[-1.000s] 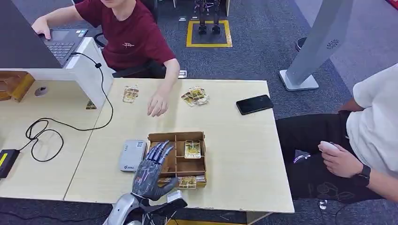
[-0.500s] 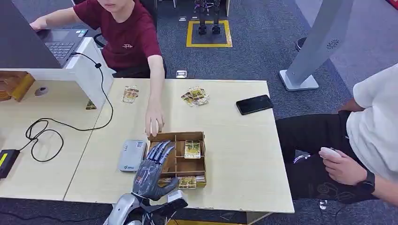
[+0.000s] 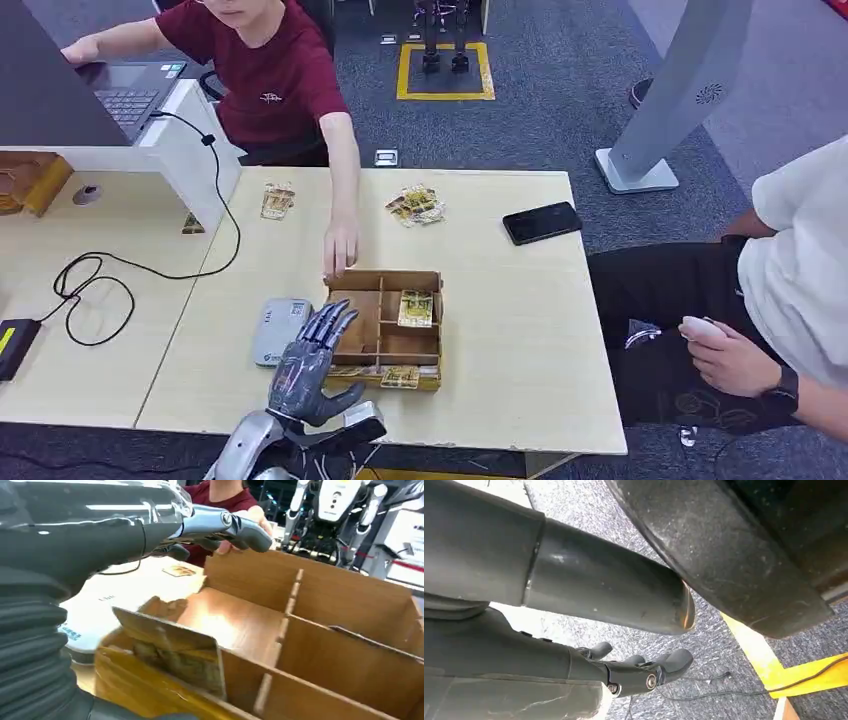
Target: Pass the card to the sensor for recognition and then transmit it.
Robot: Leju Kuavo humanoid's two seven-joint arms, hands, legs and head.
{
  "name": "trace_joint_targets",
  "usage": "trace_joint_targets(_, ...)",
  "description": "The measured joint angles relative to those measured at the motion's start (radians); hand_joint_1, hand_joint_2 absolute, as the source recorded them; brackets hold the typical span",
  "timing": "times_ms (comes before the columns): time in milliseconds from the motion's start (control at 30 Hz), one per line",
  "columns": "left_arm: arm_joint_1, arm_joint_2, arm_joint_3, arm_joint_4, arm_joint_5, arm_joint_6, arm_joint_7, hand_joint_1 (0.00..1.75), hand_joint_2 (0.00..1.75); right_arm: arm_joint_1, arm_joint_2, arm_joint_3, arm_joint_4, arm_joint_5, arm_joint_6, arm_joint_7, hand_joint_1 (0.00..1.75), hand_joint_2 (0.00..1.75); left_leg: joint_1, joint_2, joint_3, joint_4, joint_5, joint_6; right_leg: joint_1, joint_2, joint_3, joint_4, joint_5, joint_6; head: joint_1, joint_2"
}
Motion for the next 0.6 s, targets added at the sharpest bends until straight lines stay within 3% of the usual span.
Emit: trace_joint_targets(600, 0.000, 0.006, 0.002, 0.000, -0.003, -0.008, -0.013, 0.00, 1.75, -0.002, 0.000, 0.012, 0.000, 0.005, 0.000, 0.005, 0.00, 0.00, 0.000, 0.000, 0.000, 0.000, 0.000, 0.000, 0.000, 0.000, 0.000, 0.000, 0.000, 0.000, 0.000, 0.000)
